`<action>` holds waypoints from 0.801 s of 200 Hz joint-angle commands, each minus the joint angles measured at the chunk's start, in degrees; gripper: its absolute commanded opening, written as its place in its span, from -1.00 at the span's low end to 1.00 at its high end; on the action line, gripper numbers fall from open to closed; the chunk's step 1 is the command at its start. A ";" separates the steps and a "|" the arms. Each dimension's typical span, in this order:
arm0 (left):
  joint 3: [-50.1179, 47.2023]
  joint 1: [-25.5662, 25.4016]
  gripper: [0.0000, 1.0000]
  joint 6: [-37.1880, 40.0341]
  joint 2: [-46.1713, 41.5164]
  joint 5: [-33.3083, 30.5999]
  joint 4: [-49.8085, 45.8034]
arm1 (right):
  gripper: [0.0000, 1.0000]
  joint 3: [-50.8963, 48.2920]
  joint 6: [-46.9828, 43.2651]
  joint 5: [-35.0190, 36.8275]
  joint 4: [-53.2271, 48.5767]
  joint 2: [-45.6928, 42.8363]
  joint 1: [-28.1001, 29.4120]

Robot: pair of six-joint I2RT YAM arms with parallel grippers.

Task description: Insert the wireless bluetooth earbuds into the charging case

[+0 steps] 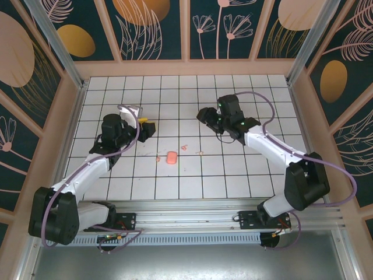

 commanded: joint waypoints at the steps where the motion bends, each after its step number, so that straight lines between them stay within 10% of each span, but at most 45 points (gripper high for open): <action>1: 0.74 -0.75 0.01 5.75 -0.08 10.73 8.81 | 0.02 -3.20 6.25 -5.73 20.59 -0.21 1.07; 160: 0.32 -4.03 0.11 13.15 -0.64 11.19 14.28 | 0.02 -0.51 12.54 -12.62 42.98 7.52 13.72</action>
